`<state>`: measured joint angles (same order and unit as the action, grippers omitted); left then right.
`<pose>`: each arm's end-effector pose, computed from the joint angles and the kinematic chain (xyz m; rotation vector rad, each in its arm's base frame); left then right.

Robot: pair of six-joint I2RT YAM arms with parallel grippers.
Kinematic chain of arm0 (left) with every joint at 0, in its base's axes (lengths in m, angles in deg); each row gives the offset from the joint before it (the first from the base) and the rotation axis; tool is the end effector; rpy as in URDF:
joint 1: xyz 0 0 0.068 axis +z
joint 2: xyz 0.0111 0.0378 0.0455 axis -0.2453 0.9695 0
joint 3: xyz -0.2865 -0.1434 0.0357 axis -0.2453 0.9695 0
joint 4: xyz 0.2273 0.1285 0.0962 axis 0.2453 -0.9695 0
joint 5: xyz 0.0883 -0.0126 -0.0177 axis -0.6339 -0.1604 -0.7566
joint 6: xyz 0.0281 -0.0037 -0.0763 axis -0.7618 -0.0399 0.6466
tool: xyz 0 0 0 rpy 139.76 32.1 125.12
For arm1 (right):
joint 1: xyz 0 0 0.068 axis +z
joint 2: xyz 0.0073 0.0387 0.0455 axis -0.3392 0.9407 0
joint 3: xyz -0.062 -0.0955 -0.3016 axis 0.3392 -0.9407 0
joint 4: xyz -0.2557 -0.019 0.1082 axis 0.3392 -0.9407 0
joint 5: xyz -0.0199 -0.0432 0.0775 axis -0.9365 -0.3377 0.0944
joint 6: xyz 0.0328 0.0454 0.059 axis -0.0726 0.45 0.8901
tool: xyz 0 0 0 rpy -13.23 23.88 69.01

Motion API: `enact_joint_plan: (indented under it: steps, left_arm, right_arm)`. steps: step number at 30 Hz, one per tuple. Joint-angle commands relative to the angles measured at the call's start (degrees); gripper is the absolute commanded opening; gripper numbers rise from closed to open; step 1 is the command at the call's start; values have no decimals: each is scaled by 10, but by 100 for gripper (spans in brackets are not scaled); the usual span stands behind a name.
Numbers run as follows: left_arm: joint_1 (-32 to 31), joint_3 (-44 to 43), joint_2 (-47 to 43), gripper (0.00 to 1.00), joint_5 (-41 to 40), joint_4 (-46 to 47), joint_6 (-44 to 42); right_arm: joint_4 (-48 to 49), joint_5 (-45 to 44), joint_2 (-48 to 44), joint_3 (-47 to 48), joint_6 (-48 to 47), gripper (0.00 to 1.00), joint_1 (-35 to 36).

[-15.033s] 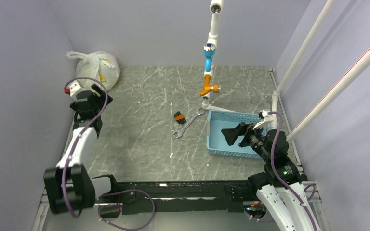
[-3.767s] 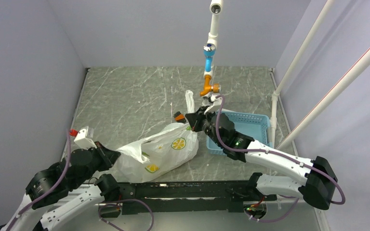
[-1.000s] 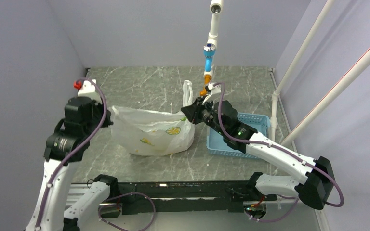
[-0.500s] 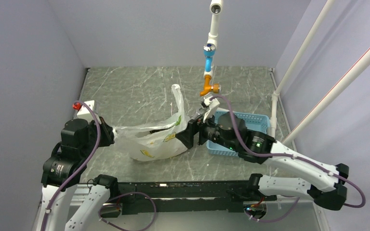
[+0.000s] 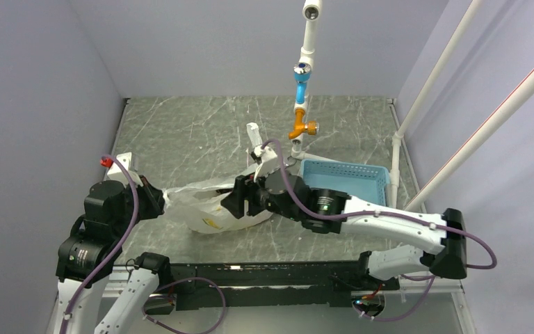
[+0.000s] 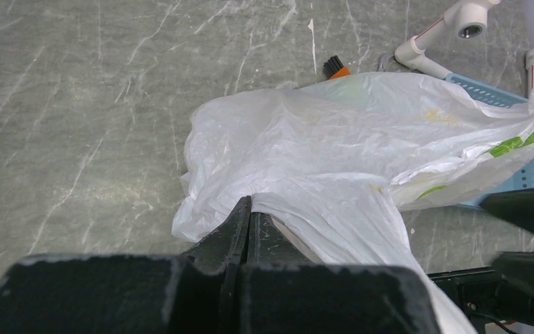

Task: Take the fake fruits out of the plastic bag
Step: Adjust the plastic bag at the center of the board.

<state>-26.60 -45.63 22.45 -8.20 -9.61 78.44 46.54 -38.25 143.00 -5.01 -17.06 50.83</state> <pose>0.0651 -0.0146 0.3874 -0.2292 2.0595 -0.4138 0.1176 0.2922 0.4065 -0.4903 1.9404 1.0437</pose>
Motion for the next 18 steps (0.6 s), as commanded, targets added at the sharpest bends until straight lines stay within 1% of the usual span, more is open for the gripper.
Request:
enact_joint_plan:
  steps: [1, 3, 6, 7, 8, 11, 13, 15, 18]
  left_arm:
    - [3, 13, -13, 0, 7, 9, 17]
    - [3, 16, -16, 0, 5, 6, 19]
    - [3, 17, -16, 0, 16, 6, 12]
    - [3, 16, -17, 0, 13, 2, 10]
    - [3, 16, -17, 0, 9, -1, 10]
    - [3, 16, -26, 0, 13, -2, 13]
    - [3, 15, -29, 0, 17, 1, 11]
    - [3, 12, -29, 0, 8, -2, 13]
    - [3, 4, -26, 0, -2, -7, 30]
  right_arm:
    - [61, -67, 15, -43, 209, 67, 5]
    - [52, -106, 24, -57, 278, 80, 10]
    - [3, -159, 34, -52, 345, 94, 15]
    - [-11, -177, 36, -53, 370, 98, 16]
    - [-23, -191, 39, -56, 395, 99, 16]
    - [-66, -242, 60, -53, 483, 99, 16]
    - [-53, -249, 78, -51, 496, 99, 15]
    - [-60, -264, 95, -42, 514, 95, 15]
    - [-1, -263, 100, -78, 511, 87, 16]
